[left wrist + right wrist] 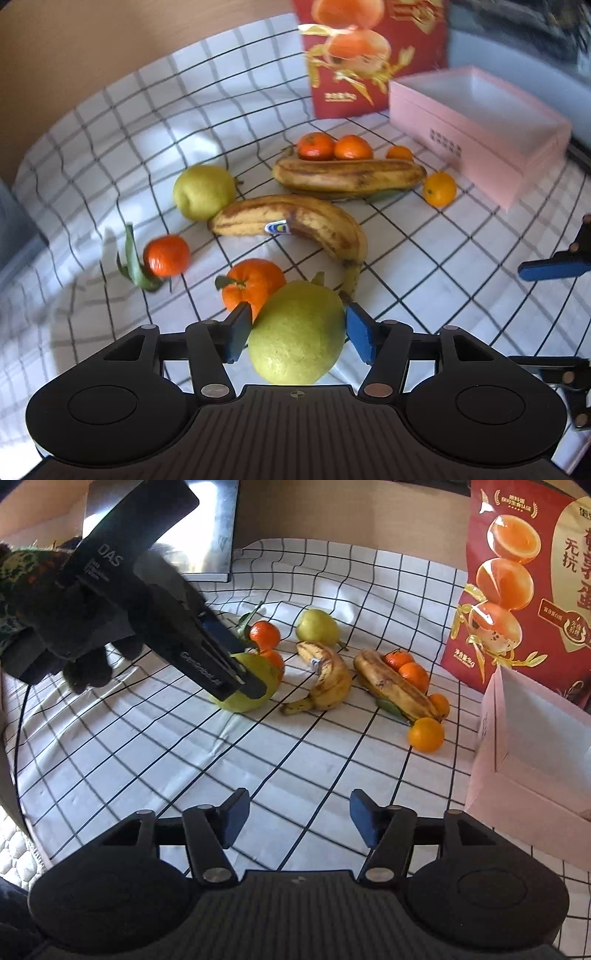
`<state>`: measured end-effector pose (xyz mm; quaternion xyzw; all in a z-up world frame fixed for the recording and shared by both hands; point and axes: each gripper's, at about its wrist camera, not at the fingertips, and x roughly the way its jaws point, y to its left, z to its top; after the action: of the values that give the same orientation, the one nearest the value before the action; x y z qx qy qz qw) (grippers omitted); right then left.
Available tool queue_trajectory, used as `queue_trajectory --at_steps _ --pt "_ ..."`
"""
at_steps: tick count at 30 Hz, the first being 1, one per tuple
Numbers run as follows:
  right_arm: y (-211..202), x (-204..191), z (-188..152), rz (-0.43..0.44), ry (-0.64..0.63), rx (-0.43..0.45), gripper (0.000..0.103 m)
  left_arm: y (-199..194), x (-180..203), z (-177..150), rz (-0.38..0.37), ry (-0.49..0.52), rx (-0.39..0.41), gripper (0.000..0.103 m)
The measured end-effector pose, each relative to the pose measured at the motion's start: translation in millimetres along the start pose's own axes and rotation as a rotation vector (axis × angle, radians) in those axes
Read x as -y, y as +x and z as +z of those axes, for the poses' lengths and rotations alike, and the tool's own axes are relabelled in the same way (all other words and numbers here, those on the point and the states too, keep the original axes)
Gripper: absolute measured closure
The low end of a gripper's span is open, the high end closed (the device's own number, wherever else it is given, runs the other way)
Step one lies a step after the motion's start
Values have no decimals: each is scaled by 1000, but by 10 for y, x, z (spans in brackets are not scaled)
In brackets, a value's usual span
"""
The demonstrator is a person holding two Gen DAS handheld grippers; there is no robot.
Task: Organize fruits
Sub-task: 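Lift the green pear with the left tool while the right tool grasps a banana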
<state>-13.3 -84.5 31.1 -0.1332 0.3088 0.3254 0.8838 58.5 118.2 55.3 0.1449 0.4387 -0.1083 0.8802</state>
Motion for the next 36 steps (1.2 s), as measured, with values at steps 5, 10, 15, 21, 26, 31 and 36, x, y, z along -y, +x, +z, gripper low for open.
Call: queue_trajectory --at_steps 5,10,15,21,26,31,36 --pt "169 167 265 -34 44 5 38 118 -8 12 -17 -28 -39 36" --pt "487 442 679 -115 116 -7 37 116 -58 -64 -25 -67 -17 36" --pt "852 482 1045 -30 122 -35 37 -94 -264 -395 -56 -268 30 36" --pt "1490 242 1289 -30 45 -81 43 -447 -356 -750 -83 -458 116 37" --pt "1779 219 1306 -49 19 -128 47 -658 -332 -842 -126 -477 158 37" --pt "1758 240 1290 -65 27 -124 62 -692 -198 -850 -149 -441 139 37" --pt "1382 362 1227 26 140 -127 67 -714 -23 -736 -191 -396 143 37"
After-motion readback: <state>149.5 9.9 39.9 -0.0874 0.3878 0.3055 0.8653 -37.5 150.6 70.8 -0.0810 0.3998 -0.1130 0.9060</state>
